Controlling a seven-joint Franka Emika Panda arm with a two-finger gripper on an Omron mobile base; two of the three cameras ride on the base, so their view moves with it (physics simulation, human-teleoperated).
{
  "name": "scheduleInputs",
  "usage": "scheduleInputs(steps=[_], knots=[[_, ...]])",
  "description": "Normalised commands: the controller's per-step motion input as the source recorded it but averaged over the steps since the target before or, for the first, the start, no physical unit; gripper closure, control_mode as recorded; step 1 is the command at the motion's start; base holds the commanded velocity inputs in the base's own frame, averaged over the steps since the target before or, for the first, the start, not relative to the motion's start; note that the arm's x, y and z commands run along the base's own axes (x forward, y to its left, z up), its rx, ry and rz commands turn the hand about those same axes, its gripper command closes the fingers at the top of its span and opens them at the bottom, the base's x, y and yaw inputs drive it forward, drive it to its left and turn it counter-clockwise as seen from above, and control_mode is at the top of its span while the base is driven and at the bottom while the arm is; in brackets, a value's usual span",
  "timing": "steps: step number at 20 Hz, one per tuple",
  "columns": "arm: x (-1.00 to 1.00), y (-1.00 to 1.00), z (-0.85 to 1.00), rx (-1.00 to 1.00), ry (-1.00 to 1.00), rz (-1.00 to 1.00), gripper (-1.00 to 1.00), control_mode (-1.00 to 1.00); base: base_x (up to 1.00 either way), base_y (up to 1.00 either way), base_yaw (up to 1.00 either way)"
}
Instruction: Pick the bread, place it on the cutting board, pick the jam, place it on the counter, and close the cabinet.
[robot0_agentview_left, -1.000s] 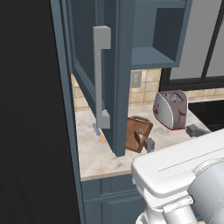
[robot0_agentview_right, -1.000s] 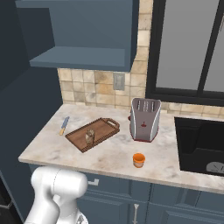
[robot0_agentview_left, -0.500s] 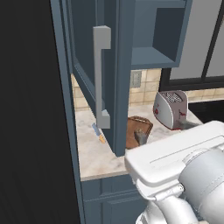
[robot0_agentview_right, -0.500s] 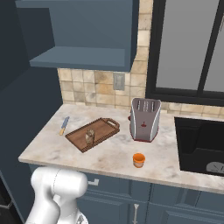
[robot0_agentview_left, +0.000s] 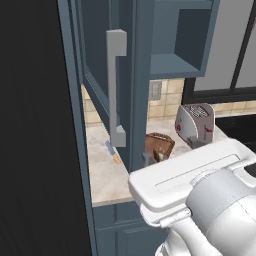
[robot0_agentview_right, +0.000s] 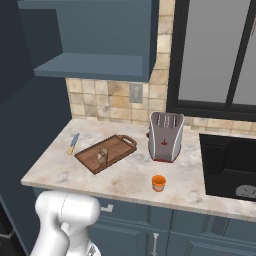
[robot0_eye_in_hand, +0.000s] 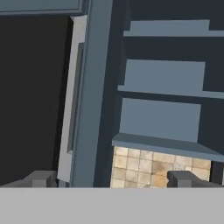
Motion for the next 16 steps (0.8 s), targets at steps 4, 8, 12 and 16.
scheduleInputs(steps=[4, 8, 12, 16], knots=[[0.19, 0.13, -0.13, 0.00, 0.00, 0.00, -1.00, -1.00, 0.00, 0.00, 0.00], [0.20, 0.04, -0.14, 0.00, -0.01, 0.00, -1.00, -1.00, 0.00, 0.00, 0.00], [0.20, 0.06, -0.16, 0.00, 0.00, 0.00, -1.00, -1.00, 0.00, 0.00, 0.00], [0.15, 0.11, -0.18, 0.00, 0.00, 0.00, -1.00, -1.00, 0.00, 0.00, 0.00]])
